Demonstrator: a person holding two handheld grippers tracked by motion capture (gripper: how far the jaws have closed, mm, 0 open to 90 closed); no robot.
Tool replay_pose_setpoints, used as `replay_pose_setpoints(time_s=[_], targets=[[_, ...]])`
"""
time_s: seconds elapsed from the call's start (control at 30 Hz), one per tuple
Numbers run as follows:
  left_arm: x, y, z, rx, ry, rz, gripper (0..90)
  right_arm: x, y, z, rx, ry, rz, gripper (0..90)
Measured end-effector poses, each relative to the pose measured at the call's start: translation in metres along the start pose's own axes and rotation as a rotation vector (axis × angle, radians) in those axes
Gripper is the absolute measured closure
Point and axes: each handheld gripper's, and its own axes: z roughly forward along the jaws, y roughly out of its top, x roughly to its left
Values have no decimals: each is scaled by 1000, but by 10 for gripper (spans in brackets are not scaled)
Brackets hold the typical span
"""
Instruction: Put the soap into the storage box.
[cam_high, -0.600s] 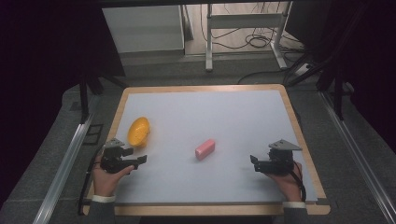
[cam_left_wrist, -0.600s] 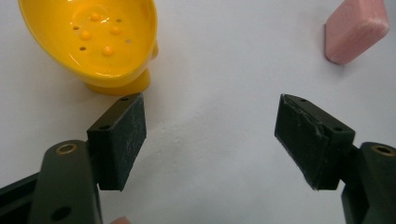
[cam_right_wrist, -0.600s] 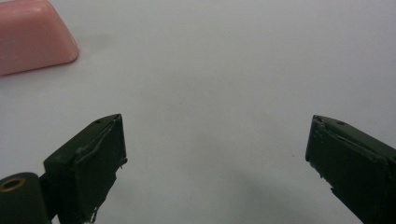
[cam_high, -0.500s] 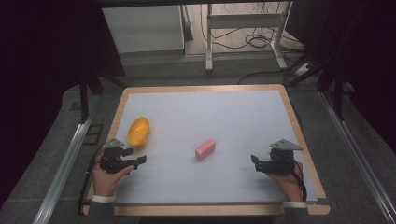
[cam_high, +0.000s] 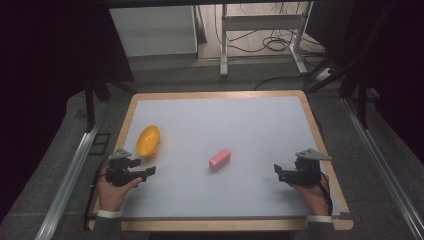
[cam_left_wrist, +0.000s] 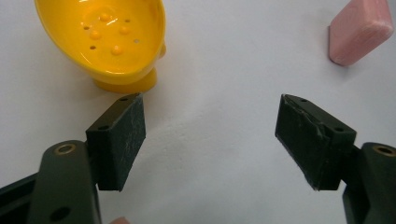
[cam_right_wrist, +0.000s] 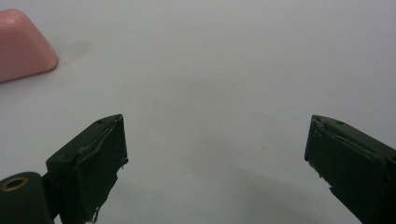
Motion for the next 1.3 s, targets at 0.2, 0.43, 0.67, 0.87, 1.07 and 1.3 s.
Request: replay_pose_setpoints(time_s=[0.2, 0.43, 0.67, 0.87, 1.07, 1.3], targets=[[0, 0, 0, 0, -4, -1, 251, -1, 0, -1, -6, -4, 2, 56], [-6, 3, -4, -8, -23, 10, 250, 0, -1, 0, 3, -7, 5, 56], [-8, 3, -6, -10, -12, 18, 251, 0, -1, -1, 8, -7, 10, 56], [-22, 13, -12, -19, -24, 50, 260, -3, -2, -3, 11, -2, 29, 56], [-30, 21, -13, -11, -13, 76, 261, -3, -2, -7, 1, -5, 28, 56], [-42, 36, -10, 2, -19, 117, 258, -6, -2, -9, 8, -16, 40, 56]])
